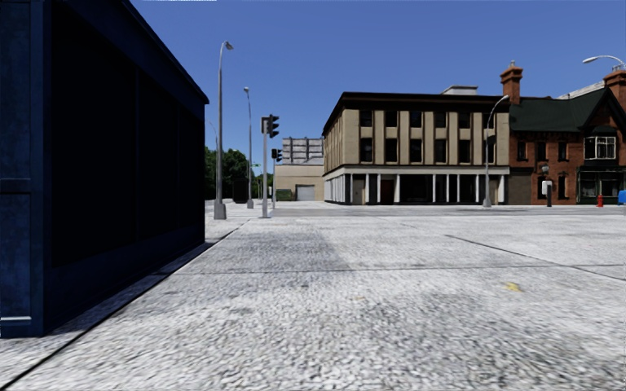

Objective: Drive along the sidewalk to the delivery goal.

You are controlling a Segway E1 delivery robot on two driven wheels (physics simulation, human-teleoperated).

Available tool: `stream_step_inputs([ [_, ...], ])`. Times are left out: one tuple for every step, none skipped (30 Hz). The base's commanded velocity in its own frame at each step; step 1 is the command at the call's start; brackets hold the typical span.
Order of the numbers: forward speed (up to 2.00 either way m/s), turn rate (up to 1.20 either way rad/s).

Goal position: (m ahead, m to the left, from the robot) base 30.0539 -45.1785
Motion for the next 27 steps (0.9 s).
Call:
stream_step_inputs([
  [2.00, 0.00],
  [2.00, 0.00],
  [2.00, 0.00],
  [2.00, 0.00],
  [2.00, 0.00],
  [2.00, 0.00],
  [2.00, 0.00],
  [2.00, 0.00],
  [2.00, 0.00],
  [2.00, 0.00],
  [2.00, 0.00],
  [2.00, 0.00],
  [2.00, 0.00],
  [2.00, 0.00],
  [2.00, 0.00],
  [2.00, 0.00],
  [2.00, 0.00],
  [2.00, 0.00],
  [2.00, 0.00],
  [2.00, 0.00],
  [2.00, 0.00],
  [2.00, 0.00],
  [2.00, 0.00],
  [2.00, 0.00],
  [2.00, 0.00],
  [2.00, 0.00],
  [2.00, 0.00],
])
